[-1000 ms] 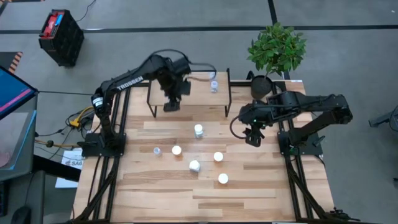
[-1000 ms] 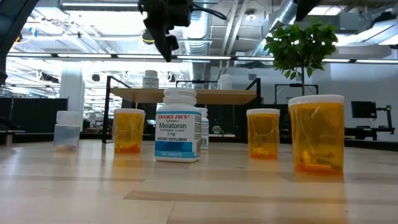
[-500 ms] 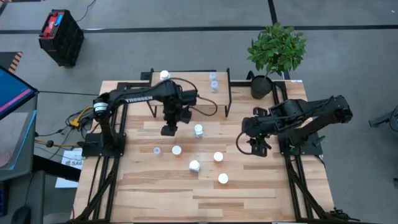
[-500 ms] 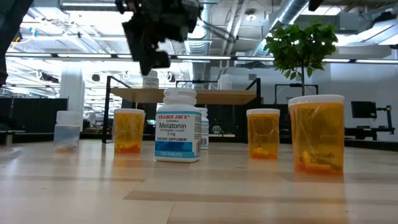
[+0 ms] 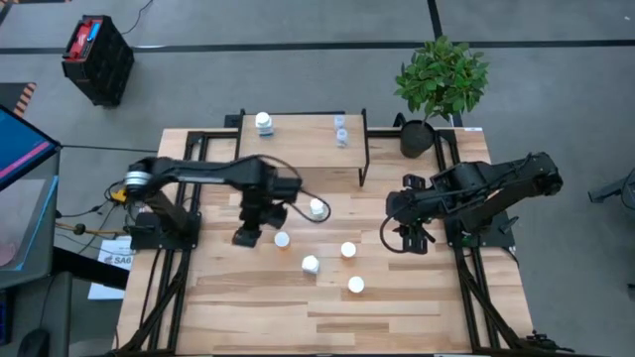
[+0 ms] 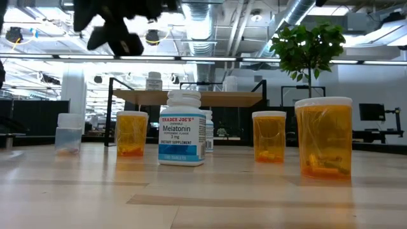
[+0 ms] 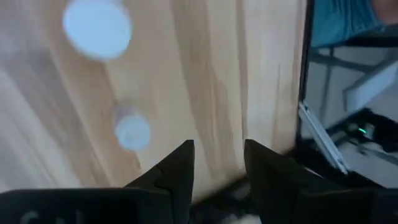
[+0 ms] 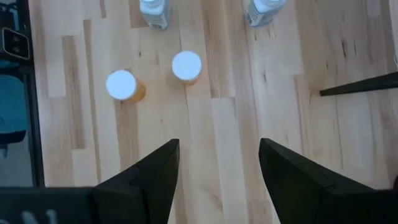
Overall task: Pick and place medicine bottles onto shelf by color
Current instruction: Put the bottom white pill bottle on the shelf aligned with the other white pill bottle
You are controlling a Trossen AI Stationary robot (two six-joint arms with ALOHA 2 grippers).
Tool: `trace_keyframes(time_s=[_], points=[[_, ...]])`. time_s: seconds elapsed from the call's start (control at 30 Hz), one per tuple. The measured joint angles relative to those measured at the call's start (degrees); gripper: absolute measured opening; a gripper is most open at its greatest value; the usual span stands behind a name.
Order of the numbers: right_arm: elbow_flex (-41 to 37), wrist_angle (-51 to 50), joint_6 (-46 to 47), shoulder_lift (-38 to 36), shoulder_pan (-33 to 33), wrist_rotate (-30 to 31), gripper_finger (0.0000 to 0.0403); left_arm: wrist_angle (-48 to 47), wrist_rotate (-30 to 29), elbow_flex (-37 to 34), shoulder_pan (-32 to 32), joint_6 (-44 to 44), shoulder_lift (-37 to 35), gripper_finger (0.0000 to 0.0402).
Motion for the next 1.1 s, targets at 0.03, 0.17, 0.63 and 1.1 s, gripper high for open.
trace_keyframes(time_s=[0.03, 0.17, 0.63, 1.1], points=[[0.0, 0.29, 0.02, 0.02, -0.02, 0.0, 0.0244, 3.0, -0.06, -1.9, -0.98, -0.74, -2.32, 0.0124], [0.0, 1.27, 0.02, 0.02, -0.02, 0.02, 0.0244, 21.01, -6.72, -11.7, -4.48, -5.03, -11.78, 0.0123], [0.0, 5.53, 0.05, 0.02, -0.13, 0.0, 0.0244, 61.21, -16.27, -29.53, -9.37, -6.01, -20.54, 0.0184], [0.0, 5.63, -0.24, 0.02, -0.13, 0.02, 0.0244, 69.76, -22.62, -27.9, -15.04, -2.24, -4.38, 0.0317]])
